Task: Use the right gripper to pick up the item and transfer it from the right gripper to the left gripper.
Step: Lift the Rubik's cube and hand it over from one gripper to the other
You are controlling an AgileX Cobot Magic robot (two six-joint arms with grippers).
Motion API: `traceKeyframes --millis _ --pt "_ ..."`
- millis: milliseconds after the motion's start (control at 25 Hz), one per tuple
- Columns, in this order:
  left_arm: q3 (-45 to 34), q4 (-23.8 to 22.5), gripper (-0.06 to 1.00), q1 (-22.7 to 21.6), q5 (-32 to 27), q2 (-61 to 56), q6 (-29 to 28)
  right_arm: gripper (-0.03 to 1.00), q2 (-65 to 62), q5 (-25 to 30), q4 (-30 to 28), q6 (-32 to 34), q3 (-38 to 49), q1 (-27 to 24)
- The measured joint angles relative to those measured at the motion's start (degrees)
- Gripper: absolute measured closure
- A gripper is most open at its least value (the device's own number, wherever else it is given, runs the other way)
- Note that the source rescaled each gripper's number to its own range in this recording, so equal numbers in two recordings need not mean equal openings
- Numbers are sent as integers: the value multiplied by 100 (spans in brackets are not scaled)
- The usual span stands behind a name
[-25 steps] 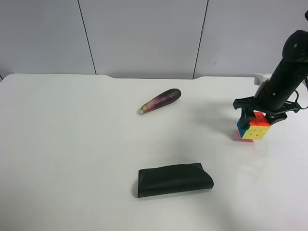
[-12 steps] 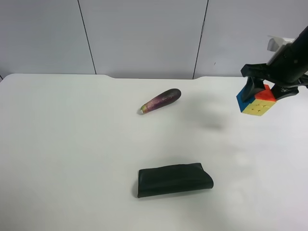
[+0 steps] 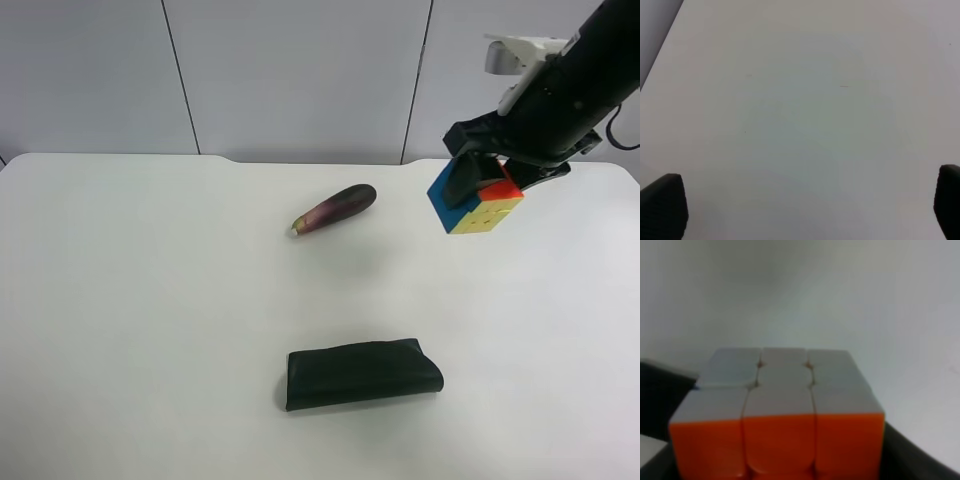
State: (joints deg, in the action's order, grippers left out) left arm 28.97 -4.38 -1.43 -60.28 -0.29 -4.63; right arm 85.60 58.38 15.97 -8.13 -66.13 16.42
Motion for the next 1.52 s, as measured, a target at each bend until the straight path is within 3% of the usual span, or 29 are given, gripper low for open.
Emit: traceKeyframes --millis 280,600,800,1000,1320,1520 --pt "0 0 -6 0 0 0 0 97 -7 -94 0 -486 0 929" --pt "34 181 -6 0 -75 593 0 97 -7 -722 -11 -1311 0 2045" --pt "342 896 -6 0 -393 1685 0 97 -7 -1275 -47 -1743 4 2610" --pt "761 1988 -6 0 -479 2787 86 97 -7 -1628 28 -2302 6 2680" --pt "1416 3593 -6 0 -453 4277 529 97 27 -1710 1113 -3440 11 2680" --pt "1795 4004 -6 179 -447 5031 727 97 116 -1758 1645 -3948 11 2680"
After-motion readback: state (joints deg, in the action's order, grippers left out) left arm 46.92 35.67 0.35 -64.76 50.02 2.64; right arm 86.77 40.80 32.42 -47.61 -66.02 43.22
